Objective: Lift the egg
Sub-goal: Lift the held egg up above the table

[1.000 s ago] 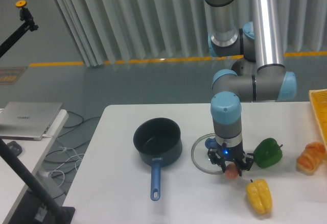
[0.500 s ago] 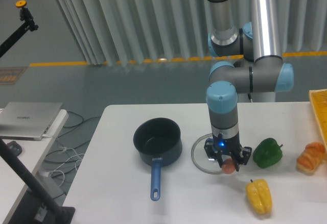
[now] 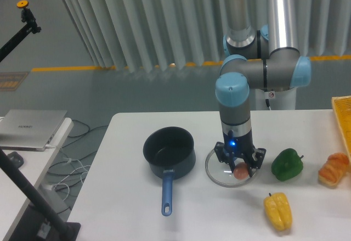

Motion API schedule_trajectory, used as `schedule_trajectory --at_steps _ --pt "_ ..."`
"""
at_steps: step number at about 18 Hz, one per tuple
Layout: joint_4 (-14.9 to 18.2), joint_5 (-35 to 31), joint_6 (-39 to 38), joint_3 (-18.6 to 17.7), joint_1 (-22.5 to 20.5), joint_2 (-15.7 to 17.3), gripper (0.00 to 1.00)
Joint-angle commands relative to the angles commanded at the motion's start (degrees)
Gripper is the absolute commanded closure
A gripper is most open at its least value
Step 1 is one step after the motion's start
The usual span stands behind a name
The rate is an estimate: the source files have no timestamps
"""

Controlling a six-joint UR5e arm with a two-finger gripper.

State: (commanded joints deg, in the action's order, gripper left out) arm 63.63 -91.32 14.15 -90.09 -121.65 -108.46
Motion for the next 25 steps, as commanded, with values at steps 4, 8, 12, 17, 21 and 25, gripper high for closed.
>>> schedule_trajectory --at_steps 4,8,12,17,21,25 --pt "-0.1 -2.3 -0.2 0.2 2.2 2.4 0.55" --pt "0.0 -2.4 -0.2 0.2 2.8 4.4 0.55" --pt "0.2 -2.4 0.6 0.2 2.7 5.5 0.55" --pt "0.3 -2.3 10.3 -0.4 -0.3 6.6 0.56" --pt "0.5 -2.4 17.3 -0.7 -2.6 7.5 0.56" --pt "2.9 -2.5 25.8 -0.7 -4.6 7.6 0.56"
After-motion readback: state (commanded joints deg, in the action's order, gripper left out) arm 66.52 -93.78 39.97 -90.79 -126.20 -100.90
